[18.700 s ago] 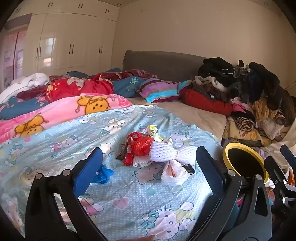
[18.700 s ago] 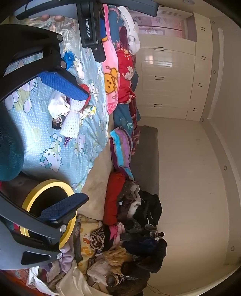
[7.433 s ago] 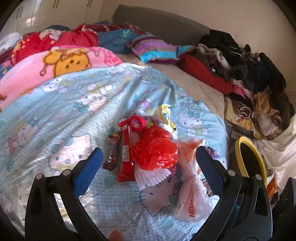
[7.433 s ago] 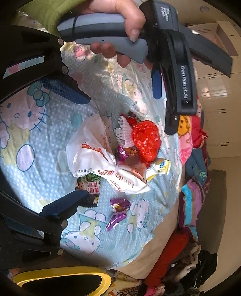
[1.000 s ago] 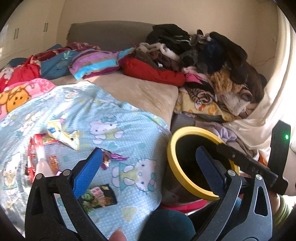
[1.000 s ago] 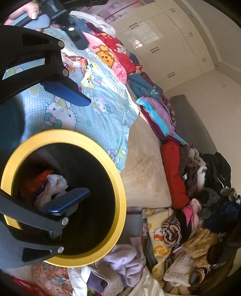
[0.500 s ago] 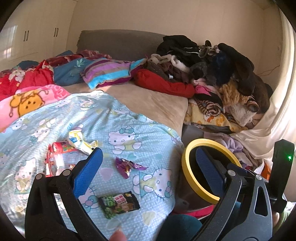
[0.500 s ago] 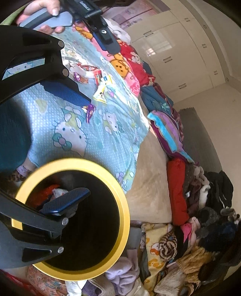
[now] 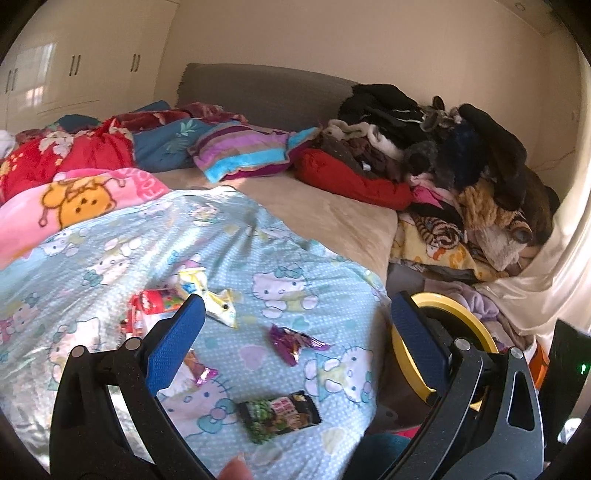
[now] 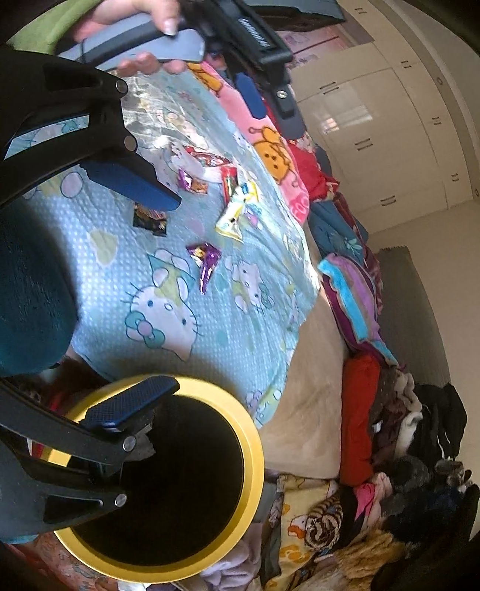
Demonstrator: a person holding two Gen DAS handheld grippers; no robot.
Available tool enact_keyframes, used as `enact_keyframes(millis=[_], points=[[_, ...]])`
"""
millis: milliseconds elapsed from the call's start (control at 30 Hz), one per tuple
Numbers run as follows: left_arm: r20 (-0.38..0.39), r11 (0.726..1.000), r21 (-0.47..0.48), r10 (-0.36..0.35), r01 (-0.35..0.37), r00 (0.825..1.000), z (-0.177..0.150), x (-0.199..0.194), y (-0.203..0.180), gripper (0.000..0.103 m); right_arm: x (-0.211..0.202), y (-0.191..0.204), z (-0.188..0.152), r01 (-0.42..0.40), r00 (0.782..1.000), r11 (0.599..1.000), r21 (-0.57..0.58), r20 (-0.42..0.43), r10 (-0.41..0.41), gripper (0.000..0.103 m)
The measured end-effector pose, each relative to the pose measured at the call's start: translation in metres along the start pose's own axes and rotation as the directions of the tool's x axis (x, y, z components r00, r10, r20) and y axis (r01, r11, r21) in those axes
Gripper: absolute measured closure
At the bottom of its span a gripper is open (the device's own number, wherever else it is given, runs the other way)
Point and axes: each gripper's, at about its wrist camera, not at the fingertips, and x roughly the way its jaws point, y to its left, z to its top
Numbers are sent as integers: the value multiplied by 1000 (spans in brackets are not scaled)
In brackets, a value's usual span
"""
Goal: Collect trash
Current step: 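Move both tools back toward the remaining candy wrappers on the sheet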
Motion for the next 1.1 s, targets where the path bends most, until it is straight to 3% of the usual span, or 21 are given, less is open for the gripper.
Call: enact_keyframes(millis=[600, 1000, 1100], points=[[-25, 995, -38, 96, -97, 995, -7, 9, 66, 11, 24, 46, -15, -28, 997, 996, -88, -68, 22, 15], [-77, 992, 57, 115, -110, 990, -9, 29, 94, 11, 54, 71, -17, -56, 992, 993, -101, -122, 44, 15], [-113, 989, 92, 129, -119, 985, -4, 43, 105, 17, 64, 74, -18, -58, 989, 993, -103, -142, 43, 15]])
